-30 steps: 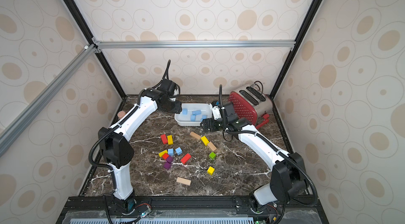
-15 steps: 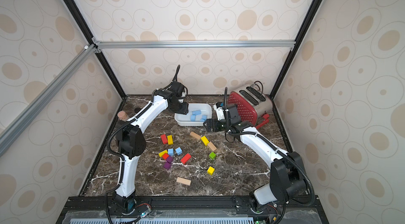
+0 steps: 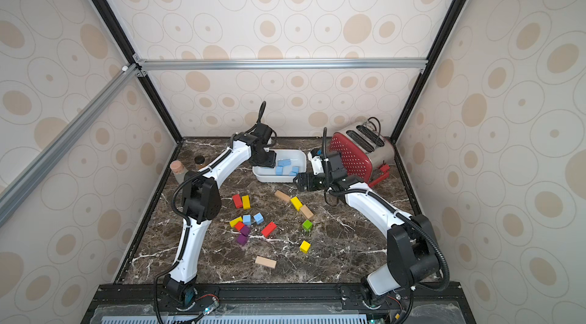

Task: Pick out the blue building blocks
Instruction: Place the building block in the storage box.

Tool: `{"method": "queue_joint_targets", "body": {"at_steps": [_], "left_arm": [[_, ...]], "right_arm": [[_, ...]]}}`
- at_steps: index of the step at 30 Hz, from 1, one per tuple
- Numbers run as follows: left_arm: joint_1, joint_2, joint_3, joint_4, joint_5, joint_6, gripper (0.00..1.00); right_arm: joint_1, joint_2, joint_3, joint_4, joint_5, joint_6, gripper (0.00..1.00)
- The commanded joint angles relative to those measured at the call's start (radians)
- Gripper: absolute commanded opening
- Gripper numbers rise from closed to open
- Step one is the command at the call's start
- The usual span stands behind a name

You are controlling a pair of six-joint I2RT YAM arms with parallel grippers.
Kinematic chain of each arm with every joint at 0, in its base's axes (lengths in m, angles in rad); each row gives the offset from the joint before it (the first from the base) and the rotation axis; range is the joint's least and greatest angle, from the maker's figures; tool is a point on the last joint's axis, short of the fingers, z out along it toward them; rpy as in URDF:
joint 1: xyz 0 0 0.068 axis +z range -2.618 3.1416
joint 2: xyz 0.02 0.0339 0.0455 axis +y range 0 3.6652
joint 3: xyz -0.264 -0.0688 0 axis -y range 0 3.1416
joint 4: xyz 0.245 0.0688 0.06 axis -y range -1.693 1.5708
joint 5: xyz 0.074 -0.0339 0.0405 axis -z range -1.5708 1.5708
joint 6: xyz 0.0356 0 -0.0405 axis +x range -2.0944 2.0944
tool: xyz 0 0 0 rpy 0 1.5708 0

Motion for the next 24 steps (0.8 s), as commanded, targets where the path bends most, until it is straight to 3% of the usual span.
{"method": "queue_joint_targets", "body": {"at_steps": [1,24], "left_arm": [[-0.005,0.040,0.069,0.006,-0.025,-0.016,0.00],[-0.005,0.168,0.104,0.029,-0.169,0.004,0.00]], "right_arm": [[-0.006,0.021,0.012,0.002,-0.017,-0.023,1.00],[-0.008,0.077,0.048,0.014,-0.034,-0.021,1.00]]}}
